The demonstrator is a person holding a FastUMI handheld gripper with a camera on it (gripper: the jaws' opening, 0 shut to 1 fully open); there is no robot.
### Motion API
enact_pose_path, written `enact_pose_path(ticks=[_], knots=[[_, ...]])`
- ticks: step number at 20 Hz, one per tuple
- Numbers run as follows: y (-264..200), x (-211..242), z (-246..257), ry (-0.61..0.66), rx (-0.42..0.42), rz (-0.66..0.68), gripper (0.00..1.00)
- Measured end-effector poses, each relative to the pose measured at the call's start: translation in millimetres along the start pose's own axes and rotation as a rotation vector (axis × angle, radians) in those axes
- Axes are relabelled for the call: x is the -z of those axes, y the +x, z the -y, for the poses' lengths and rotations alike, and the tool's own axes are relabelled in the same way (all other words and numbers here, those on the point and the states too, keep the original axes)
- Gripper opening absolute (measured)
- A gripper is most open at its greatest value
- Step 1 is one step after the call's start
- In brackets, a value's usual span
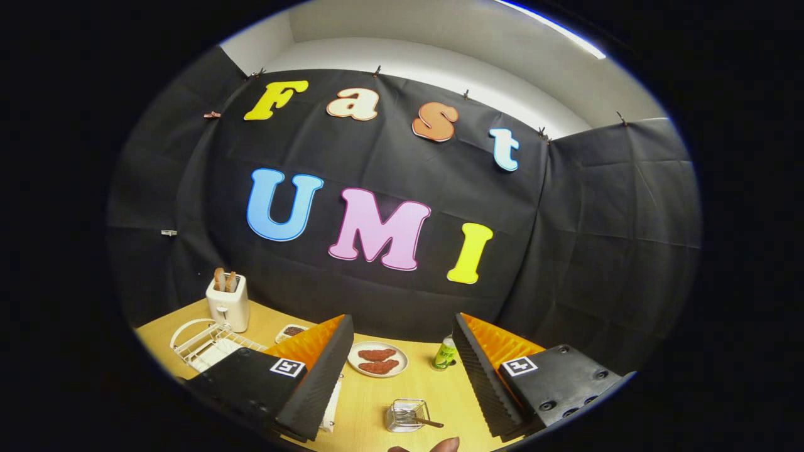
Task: Take the plate from the dish rack, then take the spoon from the basket and place it into the plate.
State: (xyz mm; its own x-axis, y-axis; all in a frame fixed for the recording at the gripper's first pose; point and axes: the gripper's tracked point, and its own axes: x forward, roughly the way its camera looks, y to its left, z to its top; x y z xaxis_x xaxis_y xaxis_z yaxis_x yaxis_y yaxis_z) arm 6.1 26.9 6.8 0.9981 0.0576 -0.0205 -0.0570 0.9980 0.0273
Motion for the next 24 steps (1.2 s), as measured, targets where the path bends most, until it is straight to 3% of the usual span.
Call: enact_pose_path(ticks=[5, 10, 18, 24], knots=[[12.4, 15.6, -56.0, 0.048, -0.180, -0.132, 0.97], [36.4, 73.1, -110.2, 0.102, -0.287, -0.408, 0.97], [75.9, 177.8, -167.8, 0.242, -0.263, -0.759, 0.92], [91.4, 242.1, -187.7, 0.201, -0.206, -0.917, 0.90]])
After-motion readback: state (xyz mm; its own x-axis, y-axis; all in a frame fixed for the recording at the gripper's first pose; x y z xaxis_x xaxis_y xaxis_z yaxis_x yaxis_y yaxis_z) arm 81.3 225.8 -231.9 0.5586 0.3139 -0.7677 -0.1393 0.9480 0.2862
